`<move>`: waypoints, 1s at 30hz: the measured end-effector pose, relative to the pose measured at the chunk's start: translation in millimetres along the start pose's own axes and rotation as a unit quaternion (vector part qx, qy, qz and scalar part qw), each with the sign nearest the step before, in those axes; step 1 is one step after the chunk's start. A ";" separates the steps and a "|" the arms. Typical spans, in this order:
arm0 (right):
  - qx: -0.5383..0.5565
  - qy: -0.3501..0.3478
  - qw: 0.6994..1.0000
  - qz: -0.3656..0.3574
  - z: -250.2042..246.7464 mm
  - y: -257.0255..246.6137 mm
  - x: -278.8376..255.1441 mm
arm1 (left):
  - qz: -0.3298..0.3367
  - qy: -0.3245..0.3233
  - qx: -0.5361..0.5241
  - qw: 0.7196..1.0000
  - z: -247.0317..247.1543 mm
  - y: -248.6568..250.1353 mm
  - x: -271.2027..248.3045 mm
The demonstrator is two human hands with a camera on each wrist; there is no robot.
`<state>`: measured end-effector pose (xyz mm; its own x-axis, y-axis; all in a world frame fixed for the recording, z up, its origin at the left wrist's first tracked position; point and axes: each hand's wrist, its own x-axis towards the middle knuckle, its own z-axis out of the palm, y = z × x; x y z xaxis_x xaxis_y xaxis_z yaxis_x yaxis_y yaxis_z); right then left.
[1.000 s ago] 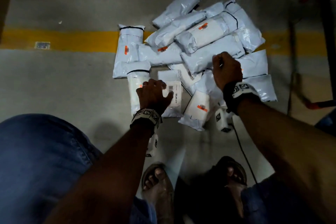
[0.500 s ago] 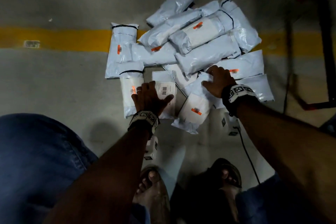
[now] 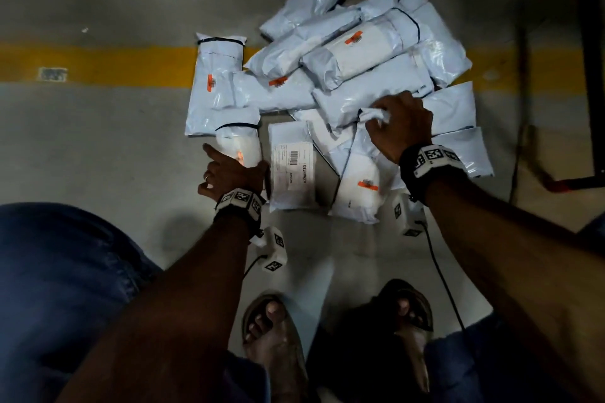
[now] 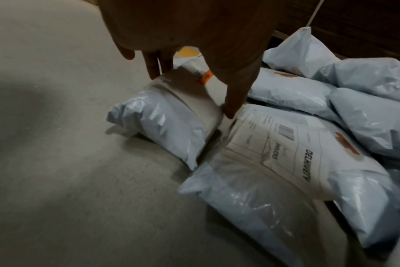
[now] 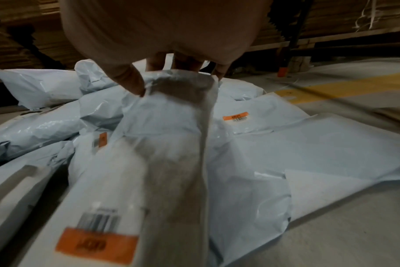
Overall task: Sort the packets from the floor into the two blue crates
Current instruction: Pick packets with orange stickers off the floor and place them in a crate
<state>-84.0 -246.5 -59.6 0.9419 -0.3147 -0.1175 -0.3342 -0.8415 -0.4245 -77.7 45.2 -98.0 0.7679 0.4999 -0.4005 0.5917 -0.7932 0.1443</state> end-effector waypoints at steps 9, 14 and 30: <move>0.070 0.114 0.977 0.169 30.6 9.4 -54.3 | 0.017 -0.004 0.004 1.000 2.0 -11.5 -10.6; 0.079 0.116 0.975 0.173 58.7 5.1 -100.7 | 0.042 -0.005 -0.031 0.999 -0.5 -9.0 -7.6; 0.089 0.050 0.974 0.204 73.8 -8.6 -115.2 | 0.030 0.019 -0.061 0.998 -0.7 -5.2 -14.9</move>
<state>-187.1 -170.6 -108.7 0.7215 -0.6550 -0.2244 -0.6594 -0.5510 -0.5115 -92.0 42.1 -92.1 0.8099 0.4681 -0.3535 0.5684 -0.7751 0.2760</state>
